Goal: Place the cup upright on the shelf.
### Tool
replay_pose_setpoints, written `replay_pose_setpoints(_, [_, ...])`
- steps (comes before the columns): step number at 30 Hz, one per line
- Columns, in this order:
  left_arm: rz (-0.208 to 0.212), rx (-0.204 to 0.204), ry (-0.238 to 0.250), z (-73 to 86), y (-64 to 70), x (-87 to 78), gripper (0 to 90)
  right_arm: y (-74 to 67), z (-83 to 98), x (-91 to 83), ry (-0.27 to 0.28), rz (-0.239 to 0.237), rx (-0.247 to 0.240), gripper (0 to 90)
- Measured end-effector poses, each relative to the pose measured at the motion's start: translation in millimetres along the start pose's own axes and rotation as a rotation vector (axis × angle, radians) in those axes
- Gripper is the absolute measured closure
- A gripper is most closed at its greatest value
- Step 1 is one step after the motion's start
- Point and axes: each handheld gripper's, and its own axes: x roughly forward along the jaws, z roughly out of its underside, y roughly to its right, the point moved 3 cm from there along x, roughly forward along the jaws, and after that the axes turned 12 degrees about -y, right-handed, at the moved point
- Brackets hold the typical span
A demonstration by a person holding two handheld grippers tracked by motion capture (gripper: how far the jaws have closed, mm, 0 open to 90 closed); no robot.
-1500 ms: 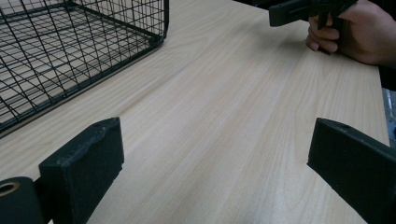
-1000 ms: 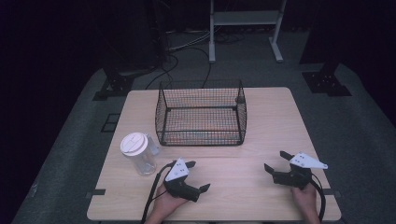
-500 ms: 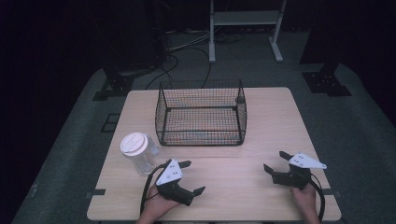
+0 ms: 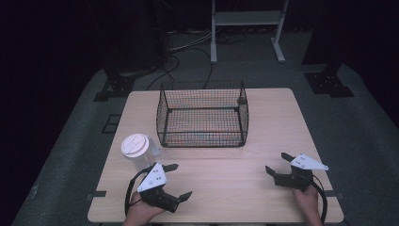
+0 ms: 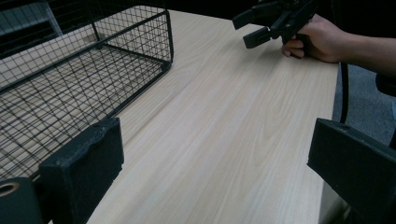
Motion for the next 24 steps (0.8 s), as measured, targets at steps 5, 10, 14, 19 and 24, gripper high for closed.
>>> replay_pose_setpoints(5, [0.004,0.004,0.004,0.0,-1.8,-13.0,2.6,-0.2,0.0,0.2,-0.001,0.0,-0.002,13.5])
replay_pose_setpoints(10, [-0.008,0.004,-0.014,1.3,-4.7,-21.5,2.6,-0.5,0.1,0.2,-0.005,-0.001,0.0,13.5])
replay_pose_setpoints(14, [-0.024,0.002,-0.032,3.4,-8.4,-32.4,2.6,-0.3,0.1,0.2,-0.004,-0.001,-0.001,13.4])
replay_pose_setpoints(19, [-0.06,-0.003,-0.043,9.2,-11.2,-54.4,2.6,-0.6,0.1,0.2,-0.006,0.0,0.0,13.5])
replay_pose_setpoints(24, [-0.083,-0.01,-0.061,14.5,-12.1,-74.6,2.6,-0.5,0.0,0.4,-0.004,0.0,-0.003,13.5])
